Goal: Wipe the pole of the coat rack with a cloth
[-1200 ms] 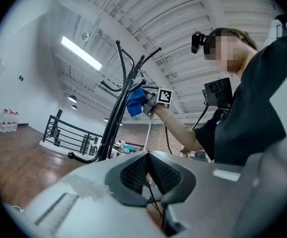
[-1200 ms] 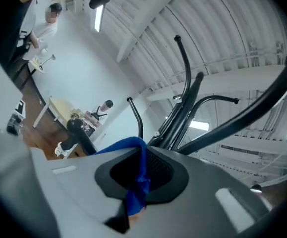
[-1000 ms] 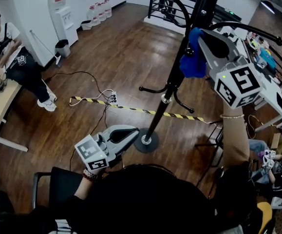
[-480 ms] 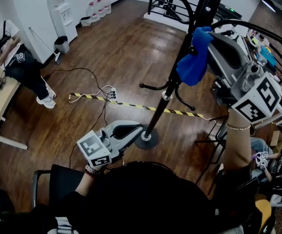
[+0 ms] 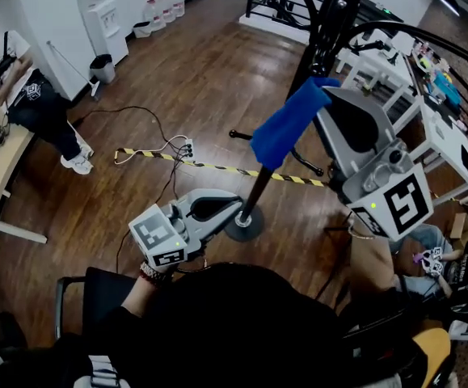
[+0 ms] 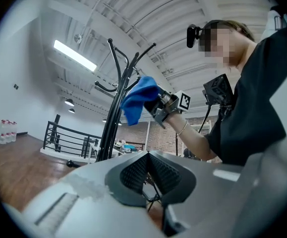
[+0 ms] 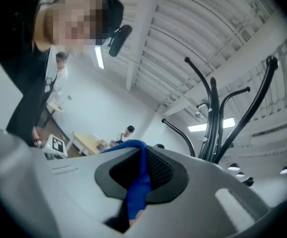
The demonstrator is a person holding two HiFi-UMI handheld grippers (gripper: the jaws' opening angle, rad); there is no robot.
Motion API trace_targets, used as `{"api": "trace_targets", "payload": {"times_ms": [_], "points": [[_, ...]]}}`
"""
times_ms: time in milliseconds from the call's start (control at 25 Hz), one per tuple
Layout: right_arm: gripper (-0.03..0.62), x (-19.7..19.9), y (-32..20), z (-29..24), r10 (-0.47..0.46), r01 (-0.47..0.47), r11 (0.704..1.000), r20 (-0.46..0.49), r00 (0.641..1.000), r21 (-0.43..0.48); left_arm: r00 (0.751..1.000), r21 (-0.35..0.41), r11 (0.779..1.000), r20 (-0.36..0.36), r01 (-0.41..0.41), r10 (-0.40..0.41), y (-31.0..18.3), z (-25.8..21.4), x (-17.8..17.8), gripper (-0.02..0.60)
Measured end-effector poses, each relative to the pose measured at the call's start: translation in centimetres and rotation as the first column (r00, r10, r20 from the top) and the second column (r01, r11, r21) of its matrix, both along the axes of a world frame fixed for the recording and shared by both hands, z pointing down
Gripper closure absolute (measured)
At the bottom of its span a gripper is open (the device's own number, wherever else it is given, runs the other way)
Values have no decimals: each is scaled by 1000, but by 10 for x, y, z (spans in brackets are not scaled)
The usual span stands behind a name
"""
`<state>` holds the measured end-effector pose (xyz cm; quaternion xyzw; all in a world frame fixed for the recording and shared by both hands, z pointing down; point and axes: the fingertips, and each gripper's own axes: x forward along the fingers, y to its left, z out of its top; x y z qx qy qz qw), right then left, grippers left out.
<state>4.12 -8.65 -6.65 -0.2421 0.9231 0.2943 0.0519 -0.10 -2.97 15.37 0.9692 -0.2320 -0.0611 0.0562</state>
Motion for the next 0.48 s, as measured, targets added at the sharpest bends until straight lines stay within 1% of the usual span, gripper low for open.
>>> {"api": "trace_targets", "payload": {"times_ms": [80, 120, 160, 240, 320, 400, 440, 480], "points": [[571, 2, -9, 13, 122, -126, 989, 47, 991, 80, 1000, 35, 999, 28, -12, 11, -6, -6, 9, 575], [571, 3, -14, 22, 174, -180, 980, 74, 982, 89, 999, 53, 998, 40, -17, 15, -9, -11, 12, 575], [571, 3, -20, 31, 211, -219, 972, 93, 973, 84, 999, 69, 997, 45, -22, 19, -12, -16, 14, 575], [571, 4, -31, 43, 260, -269, 960, 109, 959, 72, 999, 88, 996, 32, -27, 25, -14, -26, 15, 575], [571, 6, -42, 45, 310, -321, 943, 112, 944, 91, 1000, 79, 996, 5, -28, 28, -15, -30, 13, 575], [571, 9, -55, 42, 374, -384, 911, 91, 923, 148, 1000, 47, 999, -18, -19, 20, -18, -25, 7, 575], [571, 9, -63, 41, 414, -416, 887, 55, 909, 198, 1000, 32, 999, -23, -10, 10, -19, -21, 4, 575], [571, 8, -73, 42, 462, -446, 856, 1, 887, 260, 1000, 21, 1000, -22, 0, 0, -19, -16, 1, 575]]}}
